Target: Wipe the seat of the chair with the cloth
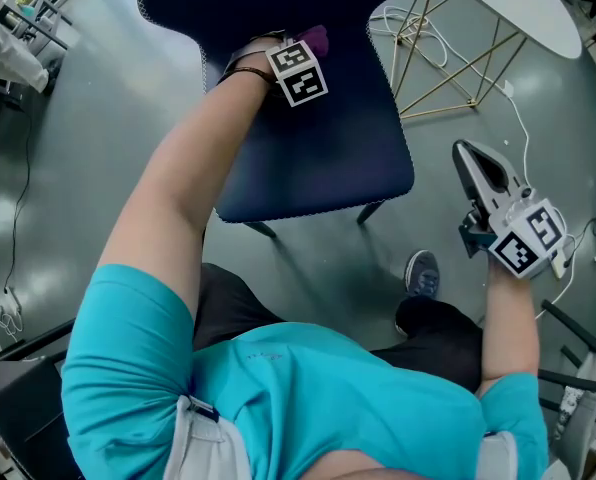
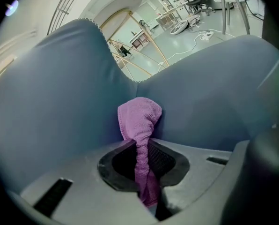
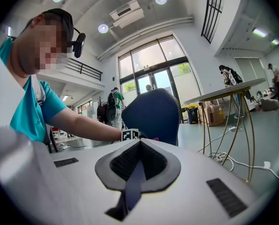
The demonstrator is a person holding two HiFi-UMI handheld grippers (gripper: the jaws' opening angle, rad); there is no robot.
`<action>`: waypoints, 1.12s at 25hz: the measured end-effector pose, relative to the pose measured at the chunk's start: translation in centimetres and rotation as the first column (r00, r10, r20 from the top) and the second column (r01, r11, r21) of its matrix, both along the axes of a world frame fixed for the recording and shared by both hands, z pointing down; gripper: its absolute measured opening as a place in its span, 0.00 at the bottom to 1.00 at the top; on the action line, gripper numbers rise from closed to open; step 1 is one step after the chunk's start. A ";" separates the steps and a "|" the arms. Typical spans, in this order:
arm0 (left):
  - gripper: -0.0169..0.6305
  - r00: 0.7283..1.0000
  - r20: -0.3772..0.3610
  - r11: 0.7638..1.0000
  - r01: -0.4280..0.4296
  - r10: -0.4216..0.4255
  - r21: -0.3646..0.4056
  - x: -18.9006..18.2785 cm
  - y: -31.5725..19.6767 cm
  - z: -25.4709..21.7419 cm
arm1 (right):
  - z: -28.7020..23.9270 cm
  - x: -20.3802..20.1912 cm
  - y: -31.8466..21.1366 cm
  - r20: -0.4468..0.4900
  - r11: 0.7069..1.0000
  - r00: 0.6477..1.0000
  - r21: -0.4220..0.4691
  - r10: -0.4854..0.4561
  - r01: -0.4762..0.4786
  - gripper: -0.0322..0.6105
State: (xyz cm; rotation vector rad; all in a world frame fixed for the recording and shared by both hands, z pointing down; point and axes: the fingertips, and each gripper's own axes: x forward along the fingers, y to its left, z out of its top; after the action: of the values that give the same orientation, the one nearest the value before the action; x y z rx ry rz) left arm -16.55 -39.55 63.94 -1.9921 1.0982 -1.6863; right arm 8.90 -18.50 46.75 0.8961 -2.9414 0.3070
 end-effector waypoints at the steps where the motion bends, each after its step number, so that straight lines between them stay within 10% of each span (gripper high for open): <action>1: 0.10 1.000 0.001 1.000 -0.007 0.007 -0.004 0.2 0.2 0.0 | 0.1 0.0 0.1 -0.003 1.000 1.000 -0.001 0.000 0.000 0.04; 28: 0.10 0.993 -0.062 0.985 -0.109 0.102 -0.131 3.5 9.1 0.5 | -0.8 -0.6 1.5 0.001 1.000 1.000 0.019 0.002 -0.002 0.04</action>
State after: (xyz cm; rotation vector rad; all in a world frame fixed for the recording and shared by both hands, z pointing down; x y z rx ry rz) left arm -13.07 -30.43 64.47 -2.1508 0.9001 -1.7006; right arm 8.32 -17.03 45.94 0.9021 -2.9493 0.2808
